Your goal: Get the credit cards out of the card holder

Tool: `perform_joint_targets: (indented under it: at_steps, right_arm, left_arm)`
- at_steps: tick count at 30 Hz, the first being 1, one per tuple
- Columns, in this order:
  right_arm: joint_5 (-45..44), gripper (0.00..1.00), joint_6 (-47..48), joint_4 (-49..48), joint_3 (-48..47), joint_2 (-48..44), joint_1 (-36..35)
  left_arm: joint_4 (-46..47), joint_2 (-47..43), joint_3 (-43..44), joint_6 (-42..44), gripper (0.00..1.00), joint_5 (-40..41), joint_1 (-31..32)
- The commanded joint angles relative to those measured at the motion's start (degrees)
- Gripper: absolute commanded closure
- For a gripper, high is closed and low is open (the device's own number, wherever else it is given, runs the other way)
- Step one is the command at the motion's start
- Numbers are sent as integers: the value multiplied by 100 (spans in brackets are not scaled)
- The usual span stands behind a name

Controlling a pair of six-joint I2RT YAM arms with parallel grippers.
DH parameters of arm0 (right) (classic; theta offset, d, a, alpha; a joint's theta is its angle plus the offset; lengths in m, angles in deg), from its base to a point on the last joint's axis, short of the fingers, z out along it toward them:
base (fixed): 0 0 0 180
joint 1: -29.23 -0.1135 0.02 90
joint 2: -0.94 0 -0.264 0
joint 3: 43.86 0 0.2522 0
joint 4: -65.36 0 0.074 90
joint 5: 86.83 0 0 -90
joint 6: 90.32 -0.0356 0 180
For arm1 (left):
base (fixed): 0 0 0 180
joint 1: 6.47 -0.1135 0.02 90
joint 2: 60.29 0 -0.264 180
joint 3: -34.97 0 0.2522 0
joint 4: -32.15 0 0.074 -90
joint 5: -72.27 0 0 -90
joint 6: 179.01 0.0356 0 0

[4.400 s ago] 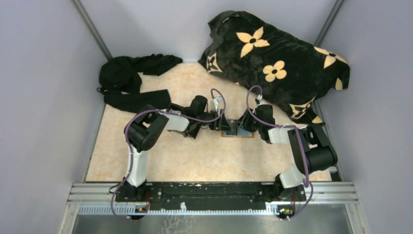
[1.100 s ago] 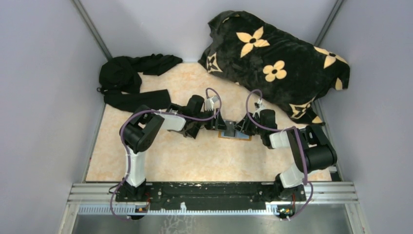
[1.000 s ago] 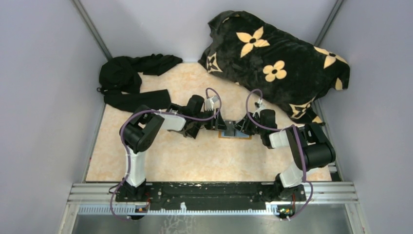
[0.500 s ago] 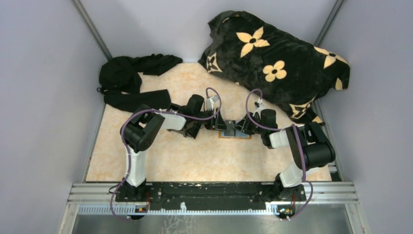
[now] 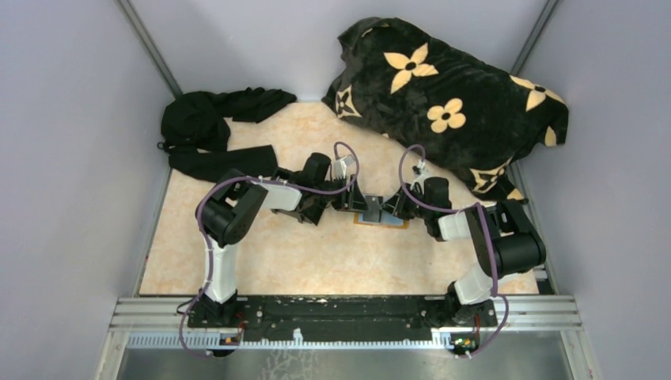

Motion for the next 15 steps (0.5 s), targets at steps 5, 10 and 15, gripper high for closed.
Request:
perform_joint_targets:
  at_steps: [5,10,15]
  right_arm:
    - [817,100,-109,-294,-169,-240,-188]
    - [531,100,-41,-39,-159,-515,-123]
    - [447,100,48,288,-204,-826,179]
  left_arm:
    - [-426,385,-67,177,39,325,43]
    - [-411,379,-85,132,39,299,23]
    - [-339,379,-132,97,39,247,14]
